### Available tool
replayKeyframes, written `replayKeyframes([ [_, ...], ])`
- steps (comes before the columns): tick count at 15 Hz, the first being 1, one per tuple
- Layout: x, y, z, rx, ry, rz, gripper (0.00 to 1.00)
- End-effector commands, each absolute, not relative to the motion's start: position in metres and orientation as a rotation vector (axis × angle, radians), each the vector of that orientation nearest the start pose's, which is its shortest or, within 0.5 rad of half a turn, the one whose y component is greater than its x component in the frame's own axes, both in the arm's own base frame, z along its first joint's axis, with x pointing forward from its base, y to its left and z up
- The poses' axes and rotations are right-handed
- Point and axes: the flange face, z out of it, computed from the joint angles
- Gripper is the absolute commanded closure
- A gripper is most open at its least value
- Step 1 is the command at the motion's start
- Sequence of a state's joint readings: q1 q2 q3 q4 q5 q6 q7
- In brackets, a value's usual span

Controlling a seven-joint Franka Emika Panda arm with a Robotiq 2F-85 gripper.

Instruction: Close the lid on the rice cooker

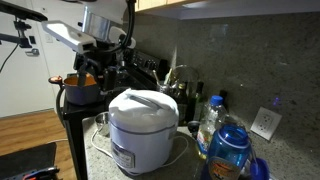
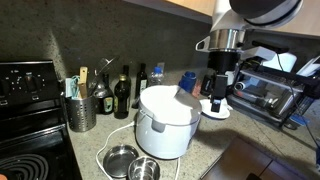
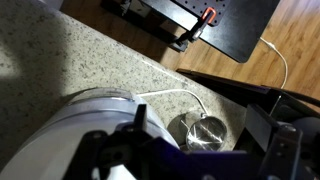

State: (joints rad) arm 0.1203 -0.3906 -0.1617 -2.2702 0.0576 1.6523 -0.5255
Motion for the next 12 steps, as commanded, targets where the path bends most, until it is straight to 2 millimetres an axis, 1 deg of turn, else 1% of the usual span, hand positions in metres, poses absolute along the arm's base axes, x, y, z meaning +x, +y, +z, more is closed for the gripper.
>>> replayKeyframes([
  [1,0.4264,-0.0201,0.5204,-2.852,-0.612,0.31,0.0],
  [3,0.4304,-0.0225,0.529,-2.851,-0.592,0.324,0.0],
  [4,0.4217,-0.0233,0.5201,-2.859,-0.636,0.286,0.0],
  [6,0.4258,-0.0242,0.5257,-2.863,-0.623,0.292,0.0],
  [12,0.4284,-0.0238,0.5239,-2.862,-0.622,0.304,0.0],
])
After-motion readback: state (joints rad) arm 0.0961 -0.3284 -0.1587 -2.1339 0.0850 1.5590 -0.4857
